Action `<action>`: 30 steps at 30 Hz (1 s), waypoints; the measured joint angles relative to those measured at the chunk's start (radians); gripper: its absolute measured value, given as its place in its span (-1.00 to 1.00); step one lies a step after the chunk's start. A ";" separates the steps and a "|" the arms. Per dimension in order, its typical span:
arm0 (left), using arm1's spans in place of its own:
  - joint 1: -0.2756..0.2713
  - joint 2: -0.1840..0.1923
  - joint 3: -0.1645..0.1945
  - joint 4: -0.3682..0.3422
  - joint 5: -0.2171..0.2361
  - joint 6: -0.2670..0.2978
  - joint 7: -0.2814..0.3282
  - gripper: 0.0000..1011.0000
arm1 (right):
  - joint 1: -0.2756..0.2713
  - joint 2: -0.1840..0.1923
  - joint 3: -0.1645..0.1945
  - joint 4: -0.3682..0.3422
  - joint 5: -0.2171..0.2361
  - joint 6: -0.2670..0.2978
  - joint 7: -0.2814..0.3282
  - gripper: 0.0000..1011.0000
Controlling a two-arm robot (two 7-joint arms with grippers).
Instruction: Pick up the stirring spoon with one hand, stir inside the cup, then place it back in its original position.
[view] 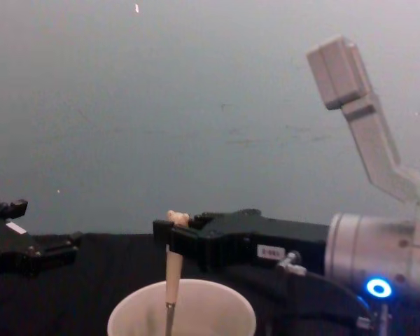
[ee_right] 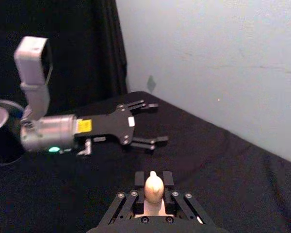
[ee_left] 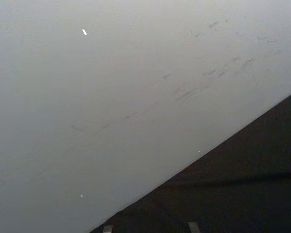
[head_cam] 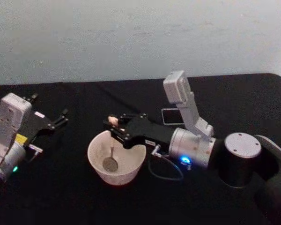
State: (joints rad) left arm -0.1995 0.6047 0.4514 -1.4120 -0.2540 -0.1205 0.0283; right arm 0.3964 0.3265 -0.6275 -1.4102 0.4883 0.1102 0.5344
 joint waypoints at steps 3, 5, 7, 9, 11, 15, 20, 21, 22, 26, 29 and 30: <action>0.000 0.000 0.000 0.000 0.000 0.000 0.000 0.98 | 0.013 -0.015 0.000 0.020 -0.005 0.000 -0.010 -0.58; 0.000 0.000 0.000 0.000 0.000 0.000 0.000 0.98 | 0.025 -0.028 0.005 0.040 -0.011 -0.003 -0.019 -0.58; 0.000 0.000 0.000 0.000 0.000 0.000 0.000 0.98 | 0.034 -0.037 0.012 0.056 -0.014 -0.006 -0.027 -0.58; 0.000 0.000 0.000 0.000 0.000 0.000 0.000 0.98 | 0.039 -0.041 0.018 0.064 -0.015 -0.007 -0.031 -0.58; 0.000 0.000 0.000 0.000 0.000 0.000 0.000 0.98 | 0.043 -0.044 0.028 0.074 -0.017 -0.008 -0.038 -0.58; 0.000 0.000 0.000 0.000 0.000 0.000 0.000 0.98 | 0.044 -0.037 0.045 0.076 -0.017 -0.007 -0.042 -0.58; 0.000 0.000 0.000 0.000 0.000 0.000 0.000 0.98 | 0.029 -0.011 0.071 0.048 -0.009 -0.004 -0.040 -0.58; 0.000 0.000 0.000 0.000 0.000 0.000 0.000 0.98 | 0.022 -0.002 0.077 0.036 -0.005 -0.004 -0.038 -0.58; 0.000 0.000 0.000 0.000 0.000 0.000 0.000 0.98 | 0.018 0.004 0.081 0.029 -0.002 -0.003 -0.036 -0.58; 0.000 0.000 0.000 0.000 0.000 0.000 0.000 0.98 | -0.003 0.033 0.092 -0.010 0.013 0.004 -0.023 -0.58; 0.000 0.000 0.000 0.000 0.000 0.000 0.000 0.98 | -0.023 0.058 0.094 -0.043 0.026 0.013 -0.010 -0.58; 0.000 0.000 0.000 0.000 0.000 0.000 0.000 0.98 | -0.035 0.071 0.093 -0.060 0.032 0.019 -0.002 -0.58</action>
State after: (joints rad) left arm -0.1995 0.6047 0.4514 -1.4119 -0.2539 -0.1205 0.0283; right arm 0.3618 0.3972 -0.5340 -1.4702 0.5200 0.1288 0.5321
